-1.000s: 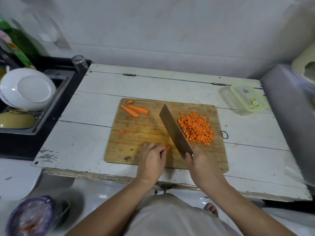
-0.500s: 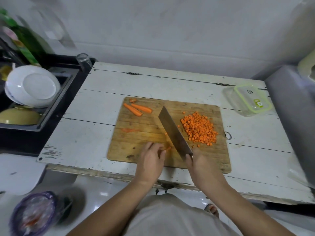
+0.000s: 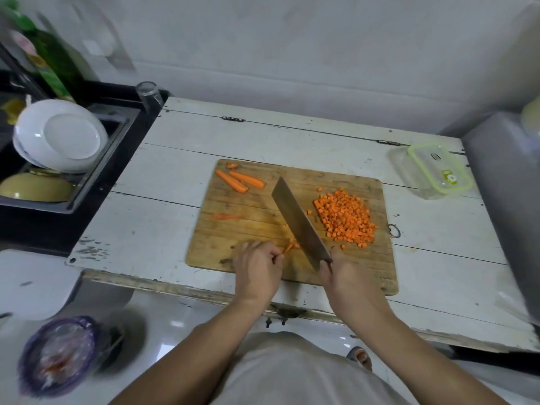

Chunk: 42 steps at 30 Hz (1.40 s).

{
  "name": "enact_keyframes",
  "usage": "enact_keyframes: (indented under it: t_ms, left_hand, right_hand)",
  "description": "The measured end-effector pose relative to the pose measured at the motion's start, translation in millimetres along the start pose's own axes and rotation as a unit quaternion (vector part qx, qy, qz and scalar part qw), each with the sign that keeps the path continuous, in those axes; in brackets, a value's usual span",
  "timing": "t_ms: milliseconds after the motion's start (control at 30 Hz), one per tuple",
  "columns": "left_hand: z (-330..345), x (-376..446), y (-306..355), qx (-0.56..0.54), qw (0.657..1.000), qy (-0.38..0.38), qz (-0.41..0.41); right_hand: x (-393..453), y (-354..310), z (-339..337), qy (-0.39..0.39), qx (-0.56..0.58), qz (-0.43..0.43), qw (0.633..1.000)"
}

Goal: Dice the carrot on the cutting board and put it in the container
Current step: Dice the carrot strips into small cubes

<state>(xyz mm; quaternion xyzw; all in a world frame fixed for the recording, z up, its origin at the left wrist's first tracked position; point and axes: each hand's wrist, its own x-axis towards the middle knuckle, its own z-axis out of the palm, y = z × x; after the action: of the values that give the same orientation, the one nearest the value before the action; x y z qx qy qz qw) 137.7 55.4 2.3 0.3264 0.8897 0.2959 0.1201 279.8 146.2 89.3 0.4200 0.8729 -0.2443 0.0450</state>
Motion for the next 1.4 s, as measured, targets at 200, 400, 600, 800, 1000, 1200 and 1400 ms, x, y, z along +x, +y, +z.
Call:
enact_keyframes:
  t_ms: [200, 400, 600, 800, 1000, 1200, 1400]
  left_hand:
    - [0.8, 0.1, -0.1, 0.002, 1.0, 0.008, 0.005]
    - [4.3, -1.1, -4.7, -0.017, 1.0, 0.012, 0.009]
    - [5.6, -2.4, -7.0, -0.021, 1.0, 0.019, 0.013]
    - [4.2, 0.4, -4.4, -0.019, 1.0, 0.006, 0.002]
    - [2.0, -5.6, -16.7, -0.063, 0.998, 0.008, 0.021]
    - [4.6, -3.0, -15.1, -0.038, 0.999, 0.014, 0.025]
    - [-5.3, -4.1, -21.0, -0.076, 0.997, -0.011, 0.017]
  right_hand:
    - [-16.5, 6.6, 11.5, -0.025, -0.042, -0.004, 0.999]
    - [13.2, 0.9, 8.0, -0.024, -0.027, -0.016, 0.999]
    - [-17.8, 17.8, -1.9, -0.036, -0.029, -0.033, 0.998]
    - [11.6, -6.6, 15.0, -0.027, -0.078, -0.032, 0.996]
    - [-10.4, 6.8, -7.1, -0.024, -0.035, -0.051, 0.998]
    - [-10.6, 0.7, 18.3, -0.048, -0.044, -0.034, 0.997]
    - [2.3, 4.1, 7.6, -0.05, -0.01, -0.012, 0.999]
